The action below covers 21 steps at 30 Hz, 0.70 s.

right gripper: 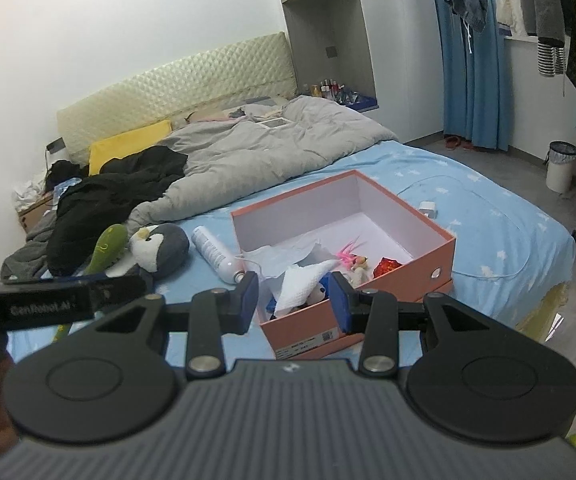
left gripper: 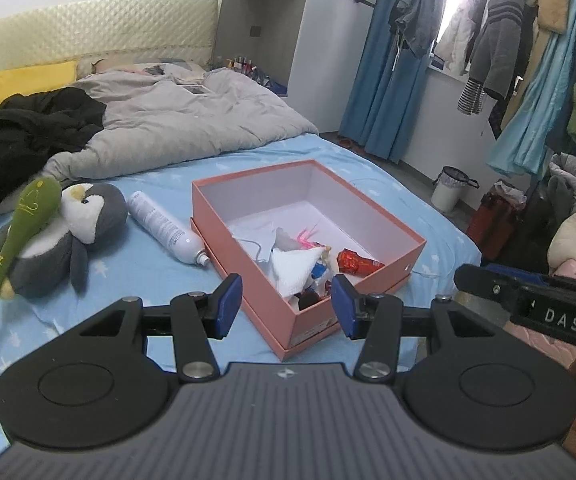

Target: Organize soft objects

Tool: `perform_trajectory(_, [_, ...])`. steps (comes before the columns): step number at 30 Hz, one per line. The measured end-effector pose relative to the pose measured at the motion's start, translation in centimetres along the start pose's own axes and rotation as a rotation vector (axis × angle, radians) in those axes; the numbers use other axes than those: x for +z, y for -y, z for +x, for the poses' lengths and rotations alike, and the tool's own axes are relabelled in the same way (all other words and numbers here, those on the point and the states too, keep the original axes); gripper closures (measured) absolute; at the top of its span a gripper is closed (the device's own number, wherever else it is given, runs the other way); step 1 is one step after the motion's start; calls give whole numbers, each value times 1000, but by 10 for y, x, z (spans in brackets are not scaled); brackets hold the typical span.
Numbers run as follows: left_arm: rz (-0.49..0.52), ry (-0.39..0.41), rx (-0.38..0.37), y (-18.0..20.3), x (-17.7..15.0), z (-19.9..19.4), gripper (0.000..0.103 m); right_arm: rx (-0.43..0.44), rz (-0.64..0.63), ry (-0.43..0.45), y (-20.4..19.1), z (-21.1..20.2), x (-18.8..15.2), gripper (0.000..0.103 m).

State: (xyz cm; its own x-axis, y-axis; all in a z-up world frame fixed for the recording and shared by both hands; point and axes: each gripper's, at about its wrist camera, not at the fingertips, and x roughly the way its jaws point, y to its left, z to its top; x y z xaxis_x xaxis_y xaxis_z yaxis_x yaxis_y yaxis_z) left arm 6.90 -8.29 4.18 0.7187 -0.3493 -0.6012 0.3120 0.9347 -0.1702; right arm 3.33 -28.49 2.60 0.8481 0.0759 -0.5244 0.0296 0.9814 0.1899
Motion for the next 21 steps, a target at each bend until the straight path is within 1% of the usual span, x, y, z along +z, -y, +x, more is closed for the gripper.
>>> perform_trajectory(6, [28, 15, 0, 6, 3, -4, 48, -3, -14, -9, -2, -1, -1, 61])
perform_trajectory(13, [32, 30, 2, 10, 8, -9, 48, 4, -15, -18, -2, -2, -3, 61])
perform_trajectory(21, [30, 23, -10, 10, 8, -11, 48, 3, -27, -25, 0, -2, -3, 61])
